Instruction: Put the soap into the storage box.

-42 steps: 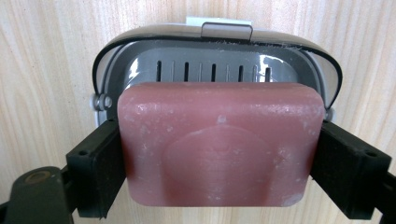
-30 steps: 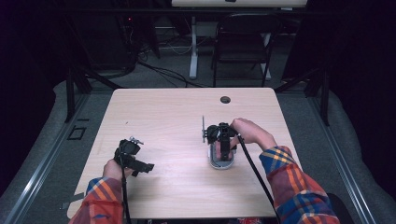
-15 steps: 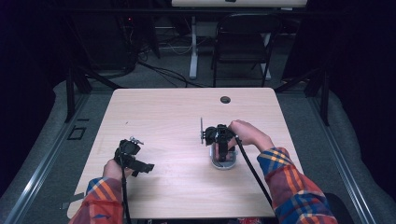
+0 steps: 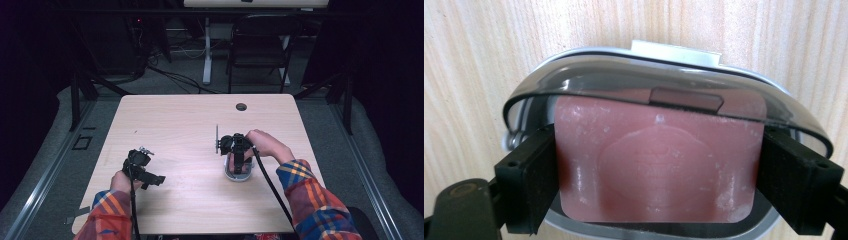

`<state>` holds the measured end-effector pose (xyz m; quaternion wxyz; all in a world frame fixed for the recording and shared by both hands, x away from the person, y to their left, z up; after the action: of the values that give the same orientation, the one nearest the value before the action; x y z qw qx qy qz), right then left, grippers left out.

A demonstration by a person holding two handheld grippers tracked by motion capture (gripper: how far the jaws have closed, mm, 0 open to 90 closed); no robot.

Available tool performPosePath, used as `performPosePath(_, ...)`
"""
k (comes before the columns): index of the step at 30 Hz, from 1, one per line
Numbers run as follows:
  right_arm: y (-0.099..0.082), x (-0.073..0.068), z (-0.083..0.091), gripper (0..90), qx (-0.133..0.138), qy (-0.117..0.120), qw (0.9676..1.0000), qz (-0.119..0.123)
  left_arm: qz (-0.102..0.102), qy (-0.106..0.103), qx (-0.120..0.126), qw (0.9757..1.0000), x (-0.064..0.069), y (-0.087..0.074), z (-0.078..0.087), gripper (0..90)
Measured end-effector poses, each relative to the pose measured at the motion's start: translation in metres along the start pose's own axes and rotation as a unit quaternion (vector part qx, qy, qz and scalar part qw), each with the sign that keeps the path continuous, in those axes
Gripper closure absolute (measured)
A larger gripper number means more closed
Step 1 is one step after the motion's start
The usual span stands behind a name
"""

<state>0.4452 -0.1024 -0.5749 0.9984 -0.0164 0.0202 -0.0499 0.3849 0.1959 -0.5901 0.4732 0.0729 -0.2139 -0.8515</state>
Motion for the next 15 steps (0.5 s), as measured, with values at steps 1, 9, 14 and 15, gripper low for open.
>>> performPosePath(1,0.0,0.0,0.0,12.7,0.0,0.0,1.0,0.0,0.0,0.0,0.0,1.0,0.0,0.0,0.0,0.7)
performPosePath(9,-0.004,-0.002,0.004,12.0,0.011,0.002,0.9999,-0.007,-0.001,-0.001,-0.001,1.0,0.001,0.0,0.0,0.8)
performPosePath(14,-0.009,-0.004,0.012,8.8,0.024,0.004,0.9996,-0.012,-0.001,-0.002,-0.001,1.0,0.001,0.0,-0.001,0.8)
performPosePath(15,-0.009,-0.004,0.013,8.1,0.025,0.004,0.9996,-0.011,-0.001,-0.001,-0.001,1.0,0.001,0.0,-0.001,0.8)
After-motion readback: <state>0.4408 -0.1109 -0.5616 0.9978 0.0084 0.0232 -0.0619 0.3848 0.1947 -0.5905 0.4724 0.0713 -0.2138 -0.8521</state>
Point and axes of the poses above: each handheld gripper's, and its own axes: z roughly backward along the jaws, y roughly out of its top, x roughly to its right, the point moved 6 cm from there along -z, roughly forward along the jaws, and after that the axes turned 1 degree about y, right-handed, at the moved point
